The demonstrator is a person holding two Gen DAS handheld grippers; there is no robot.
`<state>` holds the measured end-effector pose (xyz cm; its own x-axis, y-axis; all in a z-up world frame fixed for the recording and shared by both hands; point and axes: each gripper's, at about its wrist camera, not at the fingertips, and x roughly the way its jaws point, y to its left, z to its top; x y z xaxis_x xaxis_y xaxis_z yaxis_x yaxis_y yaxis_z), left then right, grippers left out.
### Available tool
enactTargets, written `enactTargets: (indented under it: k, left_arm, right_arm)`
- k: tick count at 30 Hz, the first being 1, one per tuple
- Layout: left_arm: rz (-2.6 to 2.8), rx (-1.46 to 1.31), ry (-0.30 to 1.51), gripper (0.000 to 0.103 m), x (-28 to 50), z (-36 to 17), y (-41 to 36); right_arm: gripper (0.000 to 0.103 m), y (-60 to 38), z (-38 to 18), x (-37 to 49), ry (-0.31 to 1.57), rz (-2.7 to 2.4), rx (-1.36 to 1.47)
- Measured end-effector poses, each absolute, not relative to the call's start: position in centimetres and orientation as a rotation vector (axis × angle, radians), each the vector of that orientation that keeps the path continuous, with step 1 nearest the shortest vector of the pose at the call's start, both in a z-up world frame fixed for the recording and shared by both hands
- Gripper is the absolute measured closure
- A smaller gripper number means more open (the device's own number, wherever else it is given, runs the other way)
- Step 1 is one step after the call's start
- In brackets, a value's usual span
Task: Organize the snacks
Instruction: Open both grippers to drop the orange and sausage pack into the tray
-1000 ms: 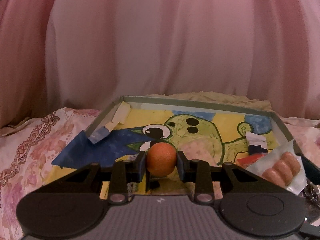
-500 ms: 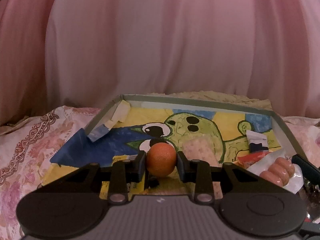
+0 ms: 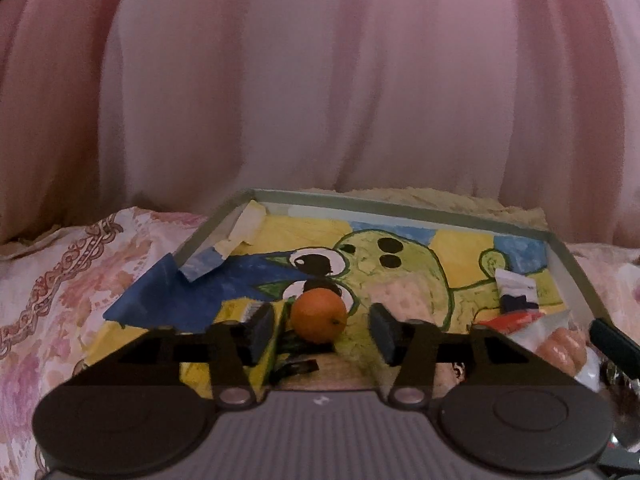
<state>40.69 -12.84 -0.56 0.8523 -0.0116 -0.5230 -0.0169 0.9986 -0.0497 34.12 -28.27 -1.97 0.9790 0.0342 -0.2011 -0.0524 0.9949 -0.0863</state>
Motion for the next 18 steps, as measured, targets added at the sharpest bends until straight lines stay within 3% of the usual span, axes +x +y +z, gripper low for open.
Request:
enactTargets:
  k: [6,11,18]
  left_arm:
    - [0.033,-0.107,0.5,0.017,40.1,0.3,-11.9]
    - [0.054,-0.108,0.465,0.007,39.3,1.1,-11.6]
    - [0.097,-0.158,0.414,0.001,37.1,2.3,-10.7]
  right_arm:
    - [0.005,-28.4,-1.7,34.0,0.19,0.039,-0.073]
    - [0.002,-28.8,-0.9,33.7,0.178,0.026,-0.046]
    - [0.001,-29.5,1.2,32.4,0.146,-0.006,-0.009]
